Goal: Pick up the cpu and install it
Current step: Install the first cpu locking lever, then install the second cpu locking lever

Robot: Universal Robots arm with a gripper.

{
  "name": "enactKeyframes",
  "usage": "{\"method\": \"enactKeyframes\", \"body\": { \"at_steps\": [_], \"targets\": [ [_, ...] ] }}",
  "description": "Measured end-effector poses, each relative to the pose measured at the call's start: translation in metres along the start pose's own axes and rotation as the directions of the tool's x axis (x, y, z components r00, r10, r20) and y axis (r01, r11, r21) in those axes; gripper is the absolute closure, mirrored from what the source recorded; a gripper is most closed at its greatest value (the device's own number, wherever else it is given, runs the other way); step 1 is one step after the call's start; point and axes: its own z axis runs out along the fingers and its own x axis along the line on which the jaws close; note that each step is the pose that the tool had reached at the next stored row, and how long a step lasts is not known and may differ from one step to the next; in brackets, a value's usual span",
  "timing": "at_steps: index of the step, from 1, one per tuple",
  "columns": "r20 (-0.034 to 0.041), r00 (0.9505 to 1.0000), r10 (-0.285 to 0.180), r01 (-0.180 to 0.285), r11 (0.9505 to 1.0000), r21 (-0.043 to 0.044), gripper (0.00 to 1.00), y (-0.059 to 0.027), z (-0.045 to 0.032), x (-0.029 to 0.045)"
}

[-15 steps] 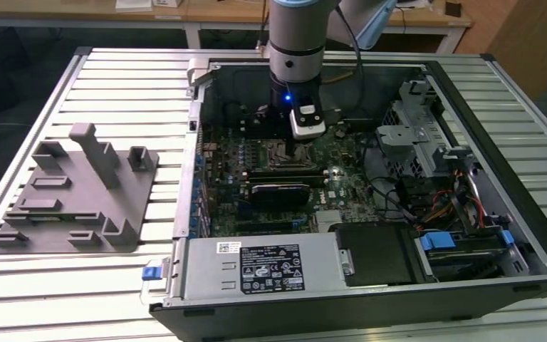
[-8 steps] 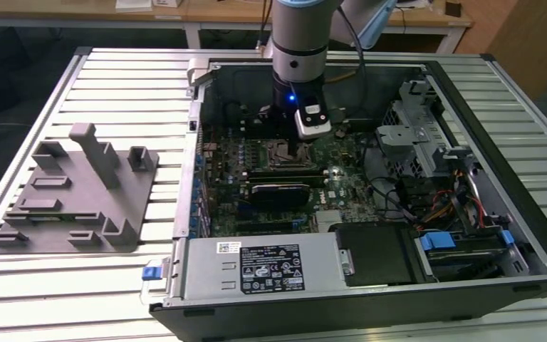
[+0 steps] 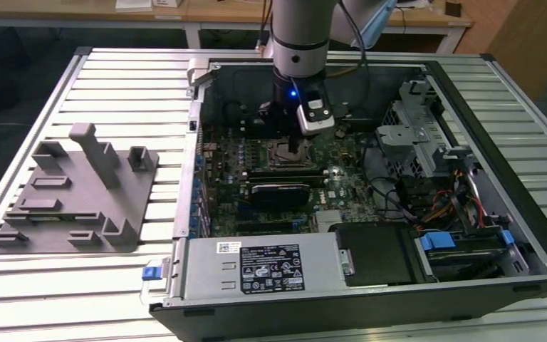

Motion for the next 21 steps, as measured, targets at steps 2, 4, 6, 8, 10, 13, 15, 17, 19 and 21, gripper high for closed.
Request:
{"method": "enactKeyframes", "body": {
  "at_steps": [2,4,6,8,10,13,15,17,19,21],
  "targets": [
    [0.0001,1.0,-0.002,0.002,1.0,0.0004,0.89,0.0,-0.0038,-0.0002],
    [0.0001,1.0,-0.003,0.003,1.0,0.0005,0.89,0.0,-0.0068,-0.0003],
    [0.0002,1.0,-0.003,0.003,1.0,0.0004,0.89,0.0001,-0.0078,-0.0004],
    [0.0002,1.0,-0.003,0.003,1.0,0.0003,0.89,0.0001,-0.0078,-0.0004],
    [0.0001,1.0,-0.004,0.004,1.0,0.0005,0.89,0.0001,-0.0079,-0.0004],
    [0.0002,1.0,-0.004,0.004,1.0,0.0004,0.89,0.0001,-0.0079,-0.0004],
    [0.0002,1.0,-0.004,0.004,1.0,0.0005,0.89,0.0001,-0.0079,-0.0004],
    [0.0002,1.0,-0.004,0.004,1.0,0.0005,0.89,0.0001,-0.0079,-0.0004],
    [0.0002,1.0,-0.004,0.004,1.0,0.0004,0.89,0.0,-0.008,-0.0004],
    [0.0001,1.0,-0.004,0.004,1.0,0.0008,0.89,0.0,-0.0091,-0.0004]
  ]
}}
